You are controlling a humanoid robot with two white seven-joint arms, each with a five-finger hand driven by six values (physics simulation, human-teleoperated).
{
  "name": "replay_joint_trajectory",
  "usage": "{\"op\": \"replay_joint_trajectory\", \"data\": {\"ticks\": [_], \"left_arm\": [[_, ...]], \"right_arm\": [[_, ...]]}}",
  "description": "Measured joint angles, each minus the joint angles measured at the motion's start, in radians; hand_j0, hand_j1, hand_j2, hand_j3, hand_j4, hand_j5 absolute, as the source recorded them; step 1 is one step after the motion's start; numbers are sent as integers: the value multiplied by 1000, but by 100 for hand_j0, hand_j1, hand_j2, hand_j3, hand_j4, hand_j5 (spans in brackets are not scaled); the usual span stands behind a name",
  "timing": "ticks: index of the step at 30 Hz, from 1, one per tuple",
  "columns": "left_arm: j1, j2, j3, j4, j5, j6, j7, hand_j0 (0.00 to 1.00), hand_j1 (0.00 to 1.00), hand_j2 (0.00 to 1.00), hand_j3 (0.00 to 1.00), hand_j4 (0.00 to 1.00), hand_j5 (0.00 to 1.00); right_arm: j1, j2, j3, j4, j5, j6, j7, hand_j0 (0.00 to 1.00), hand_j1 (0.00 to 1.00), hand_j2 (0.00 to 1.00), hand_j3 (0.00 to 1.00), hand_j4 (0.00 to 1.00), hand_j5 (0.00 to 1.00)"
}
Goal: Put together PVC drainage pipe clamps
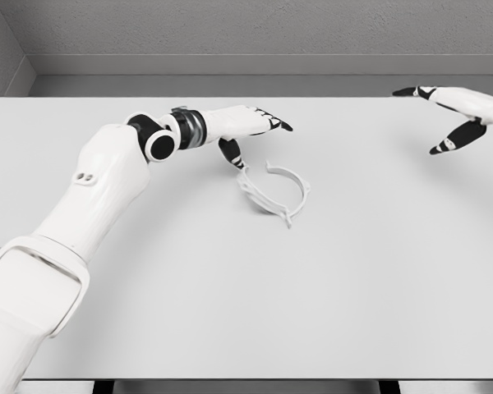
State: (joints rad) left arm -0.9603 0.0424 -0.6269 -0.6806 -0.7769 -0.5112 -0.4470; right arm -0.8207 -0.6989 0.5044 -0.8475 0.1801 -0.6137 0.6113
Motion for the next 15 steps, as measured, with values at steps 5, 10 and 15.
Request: {"op": "replay_joint_trajectory", "data": {"ticks": [5, 10, 15], "left_arm": [[0, 5, 0, -1, 1, -1, 0, 100, 100, 100, 100, 100, 100], [-3, 15, 1, -8, 2, -2, 0, 100, 100, 100, 100, 100, 100], [-3, 21, 2, -14, 3, -2, 0, 100, 100, 100, 100, 100, 100]], "right_arm": [[0, -2, -1, -18, -2, 0, 0, 100, 100, 100, 100, 100, 100], [0, -3, -2, -25, -3, 0, 0, 100, 100, 100, 100, 100, 100], [0, -6, -2, -31, -3, 0, 0, 100, 100, 100, 100, 100, 100]]}}
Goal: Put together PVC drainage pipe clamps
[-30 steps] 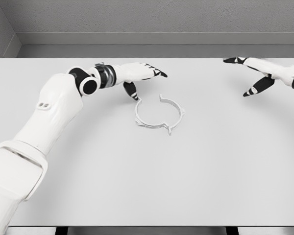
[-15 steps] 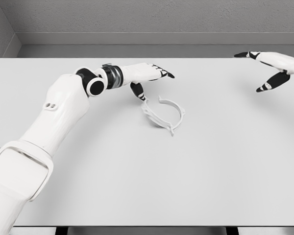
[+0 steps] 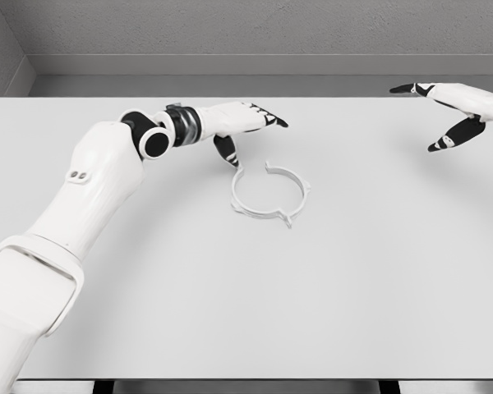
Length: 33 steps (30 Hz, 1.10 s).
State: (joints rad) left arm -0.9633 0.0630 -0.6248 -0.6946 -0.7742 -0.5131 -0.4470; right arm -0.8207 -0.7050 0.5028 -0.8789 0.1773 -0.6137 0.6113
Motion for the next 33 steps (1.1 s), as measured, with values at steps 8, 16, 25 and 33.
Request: {"op": "replay_joint_trajectory", "data": {"ticks": [8, 16, 25, 33], "left_arm": [[3, 15, 0, -1, -1, -1, 1, 100, 100, 100, 100, 100, 100], [8, -9, -1, 11, -50, 52, 32, 100, 100, 100, 100, 100, 100], [9, -20, -18, 12, -91, 85, 46, 100, 100, 100, 100, 100, 100], [12, -17, -47, 5, -92, 84, 47, 100, 100, 100, 100, 100, 100]], "right_arm": [[0, -1, 0, -5, -1, 0, 0, 100, 100, 100, 100, 100, 100], [2, -4, 0, -12, -2, 0, 0, 100, 100, 100, 100, 100, 100], [9, -24, -3, -36, -4, 0, 0, 100, 100, 100, 100, 100, 100], [9, -26, -4, -46, -5, 0, 0, 100, 100, 100, 100, 100, 100]]}}
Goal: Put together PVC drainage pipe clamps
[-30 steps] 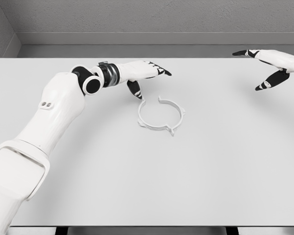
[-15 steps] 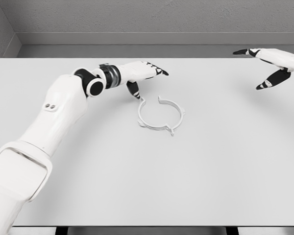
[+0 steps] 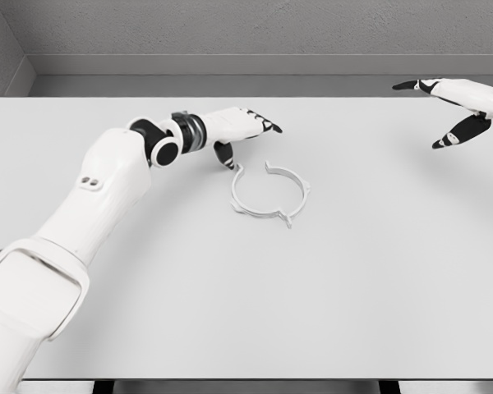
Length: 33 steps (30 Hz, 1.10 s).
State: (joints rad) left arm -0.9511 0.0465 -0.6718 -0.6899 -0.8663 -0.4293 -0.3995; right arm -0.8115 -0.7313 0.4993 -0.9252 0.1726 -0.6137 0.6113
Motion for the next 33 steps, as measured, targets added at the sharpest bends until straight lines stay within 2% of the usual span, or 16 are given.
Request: {"op": "replay_joint_trajectory", "data": {"ticks": [15, 26, 33], "left_arm": [[0, -16, -25, -9, -15, 0, 6, 100, 100, 100, 100, 100, 100], [0, -27, -25, -14, -56, -5, 20, 100, 100, 100, 100, 100, 100], [0, -31, -25, -36, 5, -5, 2, 100, 100, 100, 100, 100, 100]], "right_arm": [[5, -10, -1, -25, -1, 0, 0, 100, 100, 100, 100, 100, 100], [5, -11, -1, -35, -2, 0, 0, 100, 100, 100, 100, 100, 100], [5, -10, -1, -39, -2, 0, 0, 100, 100, 100, 100, 100, 100]]}}
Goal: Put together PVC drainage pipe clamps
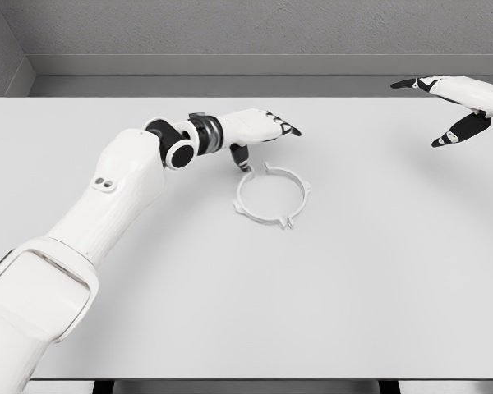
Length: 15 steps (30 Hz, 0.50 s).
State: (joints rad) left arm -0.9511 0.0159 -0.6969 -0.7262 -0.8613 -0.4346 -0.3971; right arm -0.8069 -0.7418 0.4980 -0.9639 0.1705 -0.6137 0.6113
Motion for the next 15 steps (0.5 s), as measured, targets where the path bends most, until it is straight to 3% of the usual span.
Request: {"op": "replay_joint_trajectory", "data": {"ticks": [11, 15], "left_arm": [[0, 6, 0, -27, 17, -4, -4, 100, 100, 100, 100, 100, 100], [24, 95, 3, -107, 128, -94, -13, 100, 100, 100, 100, 100, 100]], "right_arm": [[2, -10, -1, -12, -1, 0, 0, 100, 100, 100, 100, 100, 100], [14, -15, -1, -18, -1, 0, 0, 100, 100, 100, 100, 100, 100]]}}
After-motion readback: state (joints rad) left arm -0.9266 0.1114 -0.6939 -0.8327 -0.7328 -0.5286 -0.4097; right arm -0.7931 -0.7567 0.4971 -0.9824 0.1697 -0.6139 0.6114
